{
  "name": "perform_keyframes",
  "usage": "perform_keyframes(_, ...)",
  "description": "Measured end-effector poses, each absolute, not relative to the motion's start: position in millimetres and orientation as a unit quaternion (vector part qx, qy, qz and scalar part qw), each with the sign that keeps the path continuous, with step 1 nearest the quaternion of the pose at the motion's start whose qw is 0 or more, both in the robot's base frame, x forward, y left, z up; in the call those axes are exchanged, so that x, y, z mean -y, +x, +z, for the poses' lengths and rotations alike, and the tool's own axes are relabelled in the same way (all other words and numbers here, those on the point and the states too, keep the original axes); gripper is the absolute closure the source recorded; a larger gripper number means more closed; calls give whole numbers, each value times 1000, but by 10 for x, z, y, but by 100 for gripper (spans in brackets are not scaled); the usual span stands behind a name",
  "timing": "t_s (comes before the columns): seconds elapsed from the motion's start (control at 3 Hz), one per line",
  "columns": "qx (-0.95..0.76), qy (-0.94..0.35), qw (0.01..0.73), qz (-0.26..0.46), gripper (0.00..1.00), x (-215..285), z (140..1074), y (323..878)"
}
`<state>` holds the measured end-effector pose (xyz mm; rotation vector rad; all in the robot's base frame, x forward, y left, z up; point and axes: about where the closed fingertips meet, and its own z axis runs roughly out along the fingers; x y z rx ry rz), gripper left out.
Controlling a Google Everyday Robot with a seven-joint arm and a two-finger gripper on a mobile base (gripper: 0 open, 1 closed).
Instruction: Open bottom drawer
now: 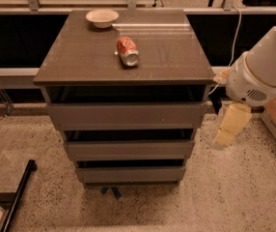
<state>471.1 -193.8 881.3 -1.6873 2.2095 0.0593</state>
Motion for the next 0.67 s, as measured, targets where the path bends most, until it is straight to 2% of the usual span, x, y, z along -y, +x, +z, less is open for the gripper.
perform_keyframes(0.33,-753,-624,205,41,0,1714,8442,4593)
perform_keyframes(0.67,-742,-622,244,50,0,1589,8012,4743)
